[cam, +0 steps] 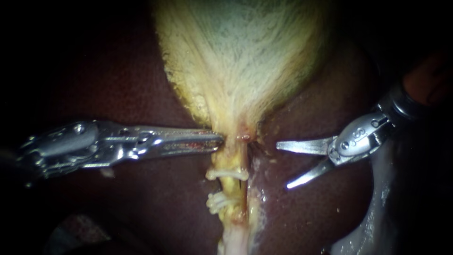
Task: Go to the cutting position left tube
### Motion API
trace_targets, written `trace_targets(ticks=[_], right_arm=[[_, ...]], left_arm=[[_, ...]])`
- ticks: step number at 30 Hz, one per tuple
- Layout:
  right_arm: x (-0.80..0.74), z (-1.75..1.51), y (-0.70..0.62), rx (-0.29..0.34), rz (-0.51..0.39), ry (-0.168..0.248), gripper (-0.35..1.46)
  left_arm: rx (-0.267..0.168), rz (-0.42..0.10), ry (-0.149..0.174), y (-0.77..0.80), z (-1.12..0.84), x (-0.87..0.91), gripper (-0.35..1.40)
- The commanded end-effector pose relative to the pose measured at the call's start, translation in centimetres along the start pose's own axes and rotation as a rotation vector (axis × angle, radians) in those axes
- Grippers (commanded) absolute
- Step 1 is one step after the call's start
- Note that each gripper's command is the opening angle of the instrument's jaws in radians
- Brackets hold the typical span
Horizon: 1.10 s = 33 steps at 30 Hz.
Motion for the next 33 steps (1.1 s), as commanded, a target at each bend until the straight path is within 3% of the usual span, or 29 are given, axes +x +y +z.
trace_targets(ticks=[1,13,25,33], right_arm=[[0.0,0.0,0.0,0.0,0.0,0.0,1.43],[0.01,0.01,-0.01,-0.001,0.0,0.0,1.43],[0.08,0.23,-0.11,0.019,-0.008,0.011,1.43],[0.07,0.56,-0.27,0.048,0.111,0.028,1.43]], left_arm=[[0.0,0.0,0.0,0.0,0.0,0.0,-0.35],[0.003,0.001,0.001,-0.01,-0.06,0.01,-0.35],[-0.019,-0.003,-0.01,0.07,-0.39,-0.04,-0.35],[-0.043,-0.008,-0.022,0.12,-0.5,-0.08,-0.35]])
